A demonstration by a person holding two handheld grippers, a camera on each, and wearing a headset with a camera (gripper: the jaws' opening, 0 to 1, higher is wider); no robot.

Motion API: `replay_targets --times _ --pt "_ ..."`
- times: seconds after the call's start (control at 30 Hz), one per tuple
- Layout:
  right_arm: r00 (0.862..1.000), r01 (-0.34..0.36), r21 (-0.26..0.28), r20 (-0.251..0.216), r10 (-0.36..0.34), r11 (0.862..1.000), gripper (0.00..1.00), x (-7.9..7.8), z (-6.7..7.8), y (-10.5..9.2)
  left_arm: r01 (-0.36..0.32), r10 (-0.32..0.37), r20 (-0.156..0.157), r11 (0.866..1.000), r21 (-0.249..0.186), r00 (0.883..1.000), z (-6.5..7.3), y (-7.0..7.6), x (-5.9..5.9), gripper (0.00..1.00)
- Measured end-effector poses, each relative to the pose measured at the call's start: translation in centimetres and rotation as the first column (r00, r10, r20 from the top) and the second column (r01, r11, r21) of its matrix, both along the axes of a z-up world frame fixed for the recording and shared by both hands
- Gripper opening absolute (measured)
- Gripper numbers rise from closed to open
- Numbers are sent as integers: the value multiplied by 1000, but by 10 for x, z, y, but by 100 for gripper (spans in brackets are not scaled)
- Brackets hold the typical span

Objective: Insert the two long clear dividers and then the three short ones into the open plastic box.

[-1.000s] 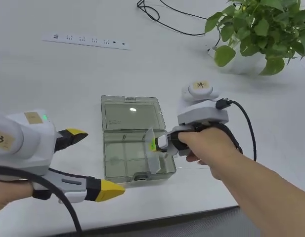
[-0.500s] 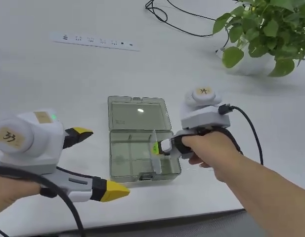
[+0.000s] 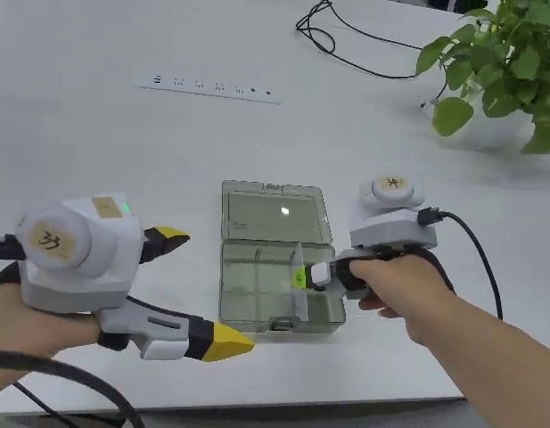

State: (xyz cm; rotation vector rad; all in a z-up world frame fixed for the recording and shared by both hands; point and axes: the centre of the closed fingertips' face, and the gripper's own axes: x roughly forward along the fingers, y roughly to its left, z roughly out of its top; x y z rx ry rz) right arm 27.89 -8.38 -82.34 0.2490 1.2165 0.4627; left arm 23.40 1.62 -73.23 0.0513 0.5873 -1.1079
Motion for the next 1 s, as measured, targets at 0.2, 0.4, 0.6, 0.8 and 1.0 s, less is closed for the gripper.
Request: replay_targets --times 0.2,0.4,0.6,0.8,1.0 --pt "999 -19 66 35 17 998 12 0 6 1 -34 34 15 999 21 999 5 3 -1 100" --pt "982 -122 101 157 105 987 20 4 24 -6 -67 66 22 997 39 998 7 7 -3 100" --pt "951 -215 134 256 176 967 29 2 48 -13 -93 91 29 994 55 995 9 10 -7 100" --pt "901 -296 124 365 234 947 42 -4 69 -26 -105 104 26 992 66 994 7 10 -7 100" --pt "830 -397 74 456 323 915 58 -16 82 -41 -108 107 20 992 72 994 5 8 -9 100"
